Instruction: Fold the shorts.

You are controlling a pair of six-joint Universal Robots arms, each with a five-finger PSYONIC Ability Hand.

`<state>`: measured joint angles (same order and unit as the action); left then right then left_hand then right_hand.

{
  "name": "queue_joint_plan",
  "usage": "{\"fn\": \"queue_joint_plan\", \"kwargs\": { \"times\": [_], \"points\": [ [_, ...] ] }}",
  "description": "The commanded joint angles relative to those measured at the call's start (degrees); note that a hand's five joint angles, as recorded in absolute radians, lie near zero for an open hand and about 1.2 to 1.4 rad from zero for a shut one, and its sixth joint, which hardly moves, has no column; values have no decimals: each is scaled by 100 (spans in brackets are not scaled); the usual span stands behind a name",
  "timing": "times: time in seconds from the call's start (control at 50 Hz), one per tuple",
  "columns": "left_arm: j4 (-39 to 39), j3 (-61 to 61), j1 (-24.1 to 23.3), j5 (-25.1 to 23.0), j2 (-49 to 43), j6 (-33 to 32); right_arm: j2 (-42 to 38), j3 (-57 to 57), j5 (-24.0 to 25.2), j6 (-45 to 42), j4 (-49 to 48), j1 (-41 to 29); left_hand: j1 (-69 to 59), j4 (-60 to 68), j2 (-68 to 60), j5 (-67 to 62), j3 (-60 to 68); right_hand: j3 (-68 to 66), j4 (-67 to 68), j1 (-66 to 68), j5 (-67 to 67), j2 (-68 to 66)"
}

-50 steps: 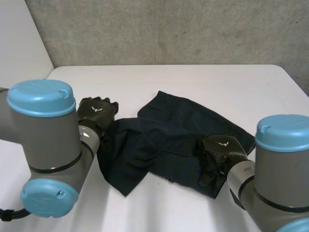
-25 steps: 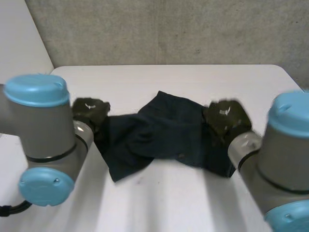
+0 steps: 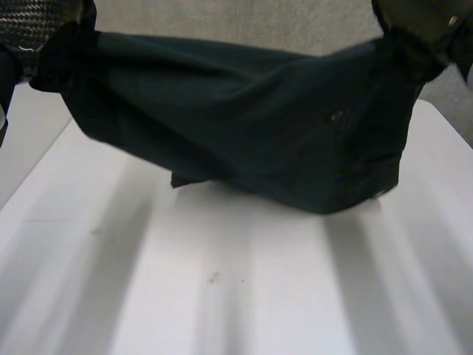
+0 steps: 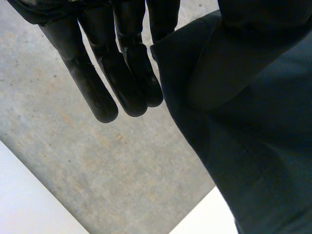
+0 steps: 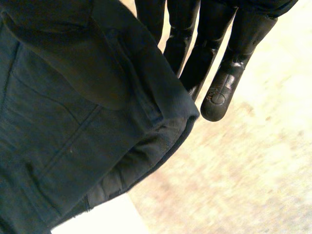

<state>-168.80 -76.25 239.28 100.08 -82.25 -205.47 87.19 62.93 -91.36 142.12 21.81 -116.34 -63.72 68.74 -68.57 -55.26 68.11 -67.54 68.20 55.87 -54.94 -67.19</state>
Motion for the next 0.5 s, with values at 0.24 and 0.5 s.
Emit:
{"fn": "queue_joint_plan", "kwargs": {
  "times": [0.24, 0.5],
  "points": [
    [-197, 926, 163, 20, -3594, 34, -2566, 105, 347, 88, -448, 287, -1628, 1126, -1143, -1474, 1189, -1246, 1180, 2413, -1506, -1281],
    [-2021, 4301, 259, 29, -4844, -1, -3130, -1230, -181, 141, -4337, 279, -1628, 1126, -1143, -1474, 1189, -1246, 1180, 2413, -1506, -1281]
  ]
}}
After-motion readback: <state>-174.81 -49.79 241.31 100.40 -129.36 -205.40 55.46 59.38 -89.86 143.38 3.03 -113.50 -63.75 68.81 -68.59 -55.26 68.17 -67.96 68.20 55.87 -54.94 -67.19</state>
